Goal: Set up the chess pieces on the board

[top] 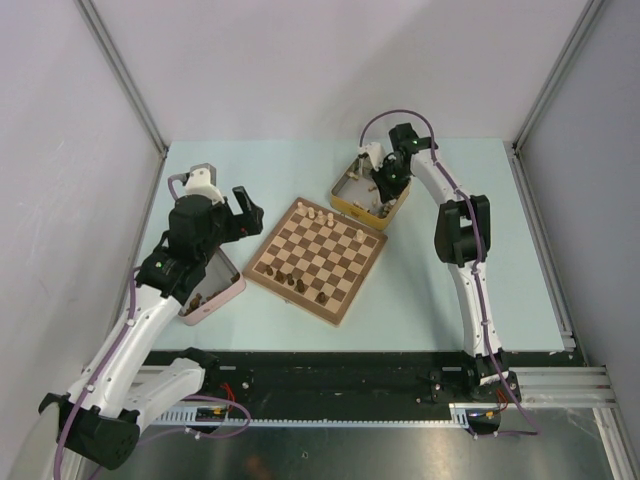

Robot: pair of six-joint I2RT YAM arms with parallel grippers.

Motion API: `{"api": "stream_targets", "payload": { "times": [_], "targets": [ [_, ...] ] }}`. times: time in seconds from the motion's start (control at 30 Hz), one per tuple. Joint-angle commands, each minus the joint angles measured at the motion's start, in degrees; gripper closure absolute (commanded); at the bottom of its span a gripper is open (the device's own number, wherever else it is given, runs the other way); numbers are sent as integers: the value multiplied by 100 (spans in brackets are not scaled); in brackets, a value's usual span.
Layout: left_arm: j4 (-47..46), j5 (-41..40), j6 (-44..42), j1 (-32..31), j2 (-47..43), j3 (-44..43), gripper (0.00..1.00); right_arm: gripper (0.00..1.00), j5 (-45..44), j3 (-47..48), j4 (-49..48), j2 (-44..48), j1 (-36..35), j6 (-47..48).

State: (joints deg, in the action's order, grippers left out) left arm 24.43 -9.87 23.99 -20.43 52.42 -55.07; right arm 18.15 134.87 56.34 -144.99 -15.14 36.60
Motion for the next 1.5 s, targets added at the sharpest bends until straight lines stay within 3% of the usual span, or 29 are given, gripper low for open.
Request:
{"api": "stream_targets", "payload": {
  "times": [0.0,0.33,0.77,1.07,1.47],
  "targets": [
    [-122,55,80,39,-109,-39,1,91,215,110,-360,629,19,-48],
    [-131,29,150,100,-171,-92,0,91,786,-30,-325,1323,-7,-171],
    [-149,213,247,241,-171,-92,0,90,1849,-1849,-220,2738,-560,40],
    [-149,319,255,285,-215,57,0,90,1832,-2991,-298,3231,-1149,84],
    [-149,380,335,320,-391,303,0,89,1296,-3318,-659,3293,-1615,-65]
  ]
}}
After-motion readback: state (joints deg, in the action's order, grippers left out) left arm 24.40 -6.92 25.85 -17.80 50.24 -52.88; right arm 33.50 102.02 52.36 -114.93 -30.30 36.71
